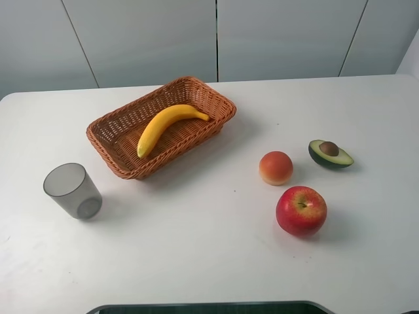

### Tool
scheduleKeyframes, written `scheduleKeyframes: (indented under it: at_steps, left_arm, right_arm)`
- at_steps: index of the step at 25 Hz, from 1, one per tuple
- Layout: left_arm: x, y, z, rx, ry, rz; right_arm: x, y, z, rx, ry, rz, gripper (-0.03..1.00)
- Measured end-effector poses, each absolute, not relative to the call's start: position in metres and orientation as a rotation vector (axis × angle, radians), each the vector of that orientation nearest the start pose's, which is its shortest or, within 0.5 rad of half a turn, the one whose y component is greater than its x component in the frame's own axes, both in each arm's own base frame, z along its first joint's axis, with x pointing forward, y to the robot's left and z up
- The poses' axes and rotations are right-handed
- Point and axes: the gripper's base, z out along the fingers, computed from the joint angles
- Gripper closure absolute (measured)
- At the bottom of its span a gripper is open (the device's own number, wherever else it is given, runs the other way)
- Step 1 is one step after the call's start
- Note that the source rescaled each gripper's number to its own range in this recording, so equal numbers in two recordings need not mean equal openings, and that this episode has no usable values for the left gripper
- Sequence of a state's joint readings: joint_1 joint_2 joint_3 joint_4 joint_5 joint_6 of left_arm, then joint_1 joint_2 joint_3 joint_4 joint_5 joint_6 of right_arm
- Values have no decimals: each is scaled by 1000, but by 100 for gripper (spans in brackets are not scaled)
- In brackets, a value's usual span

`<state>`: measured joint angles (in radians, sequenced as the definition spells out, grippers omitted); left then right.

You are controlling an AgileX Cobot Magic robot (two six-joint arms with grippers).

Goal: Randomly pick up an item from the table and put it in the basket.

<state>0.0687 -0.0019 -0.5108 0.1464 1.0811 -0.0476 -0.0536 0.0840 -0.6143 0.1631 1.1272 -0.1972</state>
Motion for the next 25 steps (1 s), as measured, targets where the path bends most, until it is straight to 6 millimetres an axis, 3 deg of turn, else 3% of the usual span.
scheduleKeyframes:
  at_steps: [6,13,25]
  left_arm:
    - [-9,11,279,-129,2044,188]
    - [-9,11,279,-129,2044,188]
    - [-9,11,279,-129,2044,188]
  right_arm:
    - [-9,14,278,-242,2069,7,-3]
    - [-9,14,277,-239,2065,7,-3]
    - [-8,11,278,-91,2063,50,-3]
